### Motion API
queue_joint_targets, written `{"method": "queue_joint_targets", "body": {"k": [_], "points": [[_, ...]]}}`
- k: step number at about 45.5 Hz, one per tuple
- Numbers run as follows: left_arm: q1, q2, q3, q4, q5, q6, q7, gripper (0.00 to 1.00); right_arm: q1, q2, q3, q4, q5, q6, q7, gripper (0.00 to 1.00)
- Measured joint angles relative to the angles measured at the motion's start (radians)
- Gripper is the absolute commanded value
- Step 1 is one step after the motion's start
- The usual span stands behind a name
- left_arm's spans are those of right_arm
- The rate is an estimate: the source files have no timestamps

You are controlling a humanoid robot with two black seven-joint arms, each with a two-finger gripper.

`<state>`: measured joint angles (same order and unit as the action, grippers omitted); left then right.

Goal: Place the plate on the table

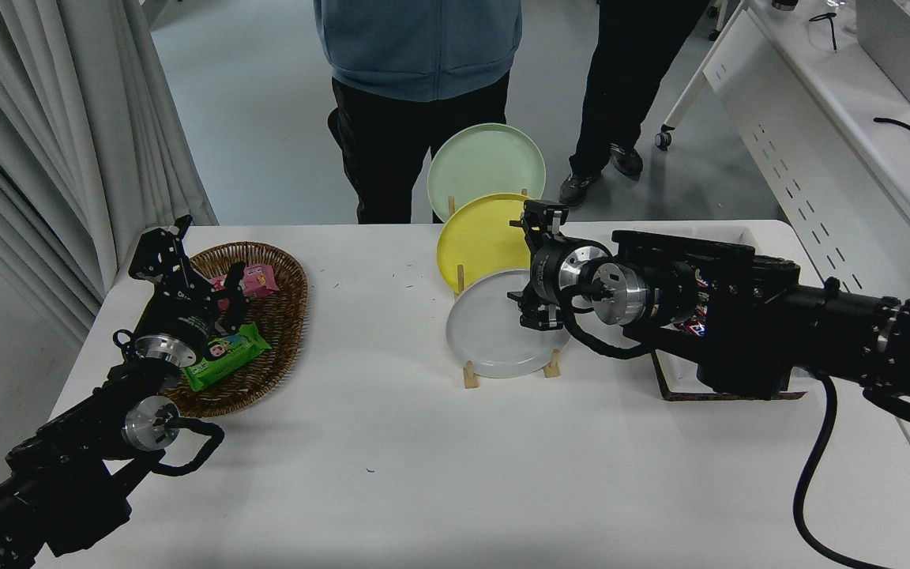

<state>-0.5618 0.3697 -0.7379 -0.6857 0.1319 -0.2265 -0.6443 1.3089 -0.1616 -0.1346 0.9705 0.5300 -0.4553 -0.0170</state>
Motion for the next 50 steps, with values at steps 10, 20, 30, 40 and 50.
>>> {"method": "queue_joint_targets", "body": {"k": [10, 20, 30, 40, 50], "points": [[0.000, 0.000, 0.000, 0.000, 0.000, 0.000, 0.000, 1.00, -0.005, 0.025, 0.004, -0.052, 0.000, 0.001, 0.000, 0.99], [0.000, 0.000, 0.000, 0.000, 0.000, 0.000, 0.000, 1.00, -0.007, 0.035, 0.009, -0.068, 0.005, 0.001, 0.000, 0.90], [0.000, 0.000, 0.000, 0.000, 0.000, 0.000, 0.000, 1.00, -0.010, 0.039, 0.011, -0.074, 0.013, -0.006, -0.002, 0.86], [0.000, 0.000, 0.000, 0.000, 0.000, 0.000, 0.000, 1.00, -0.010, 0.040, 0.012, -0.070, 0.022, -0.010, -0.022, 0.85], [0.000, 0.000, 0.000, 0.000, 0.000, 0.000, 0.000, 1.00, -0.010, 0.040, 0.013, -0.048, 0.027, -0.012, -0.049, 0.82]]}}
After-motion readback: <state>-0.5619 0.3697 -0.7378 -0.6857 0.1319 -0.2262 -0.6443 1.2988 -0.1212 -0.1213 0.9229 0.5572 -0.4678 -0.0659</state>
